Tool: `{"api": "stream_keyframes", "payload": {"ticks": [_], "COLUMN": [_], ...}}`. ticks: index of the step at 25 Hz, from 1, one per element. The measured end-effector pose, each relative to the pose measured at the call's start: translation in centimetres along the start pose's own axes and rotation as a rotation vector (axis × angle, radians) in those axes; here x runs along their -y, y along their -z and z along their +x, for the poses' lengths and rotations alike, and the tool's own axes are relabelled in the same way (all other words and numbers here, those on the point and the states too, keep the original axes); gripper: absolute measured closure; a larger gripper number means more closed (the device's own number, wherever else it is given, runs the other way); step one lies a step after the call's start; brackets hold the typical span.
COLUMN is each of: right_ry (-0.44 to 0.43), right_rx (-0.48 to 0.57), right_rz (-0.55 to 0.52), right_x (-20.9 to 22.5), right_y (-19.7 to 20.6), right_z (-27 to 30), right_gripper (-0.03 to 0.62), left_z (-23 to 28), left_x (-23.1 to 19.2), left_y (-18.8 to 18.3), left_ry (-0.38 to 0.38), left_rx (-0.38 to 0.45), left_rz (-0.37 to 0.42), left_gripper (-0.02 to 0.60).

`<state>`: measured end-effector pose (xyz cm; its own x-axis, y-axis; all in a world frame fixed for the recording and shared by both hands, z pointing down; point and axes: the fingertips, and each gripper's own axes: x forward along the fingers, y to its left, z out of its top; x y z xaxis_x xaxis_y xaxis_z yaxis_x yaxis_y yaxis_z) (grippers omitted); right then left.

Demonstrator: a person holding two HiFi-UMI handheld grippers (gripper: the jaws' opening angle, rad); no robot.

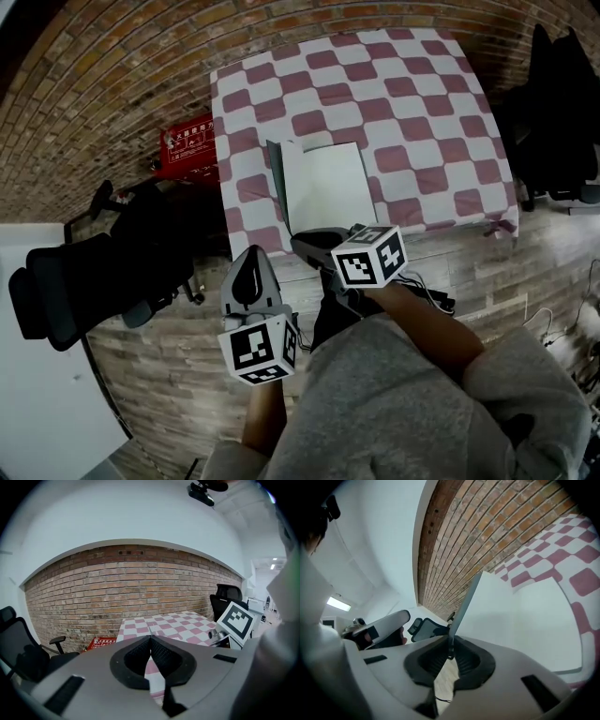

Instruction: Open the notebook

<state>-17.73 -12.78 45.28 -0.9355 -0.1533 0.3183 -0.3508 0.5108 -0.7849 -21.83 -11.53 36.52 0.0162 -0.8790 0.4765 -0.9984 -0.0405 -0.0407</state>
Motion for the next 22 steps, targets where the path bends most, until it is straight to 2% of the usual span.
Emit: {"api": "stream_keyframes", "payload": {"ticks": [4, 7, 11, 15, 19, 22], "right_ry": [-0.045, -0.063, -0.064, -0.023, 0.068, 0.124], "right_rx": [-0.033, -0.053, -0.095, -0.134, -0.156, -0.185], "right_rz": [0.006, 0.045, 0.094, 0.094, -0.036, -0.062], "right_x": [-0.2, 0.5, 1.9, 3.1, 3.8, 4.3], "right_y": [1.2, 2.3, 4.2, 5.8, 6.6, 7.3], "right_z": [3.3, 5.5, 8.2, 10.3, 11.5, 12.2], "right_gripper": [0.549, 0.497, 0.485, 0.480, 0.480, 0.480], "left_z": [0.2, 0.7, 1.6, 2.5, 3.3, 3.7], "left_x": [-1.6, -2.3, -2.7, -2.8, -3.2, -3.5], "left_y": [0.5, 0.8, 1.1, 1.2, 1.1, 1.2], "left_ry": [-0.017, -0.019, -0.006, 0.013, 0.024, 0.029], "left_rx": [-0.009, -0.019, -0.028, -0.039, -0.045, -0.051], "left_rz": [-0.015, -0.020, -0.021, -0.022, -0.026, -0.032], "left_gripper": [0.572, 0.572, 0.572, 0.572, 0.572, 0.572]}}
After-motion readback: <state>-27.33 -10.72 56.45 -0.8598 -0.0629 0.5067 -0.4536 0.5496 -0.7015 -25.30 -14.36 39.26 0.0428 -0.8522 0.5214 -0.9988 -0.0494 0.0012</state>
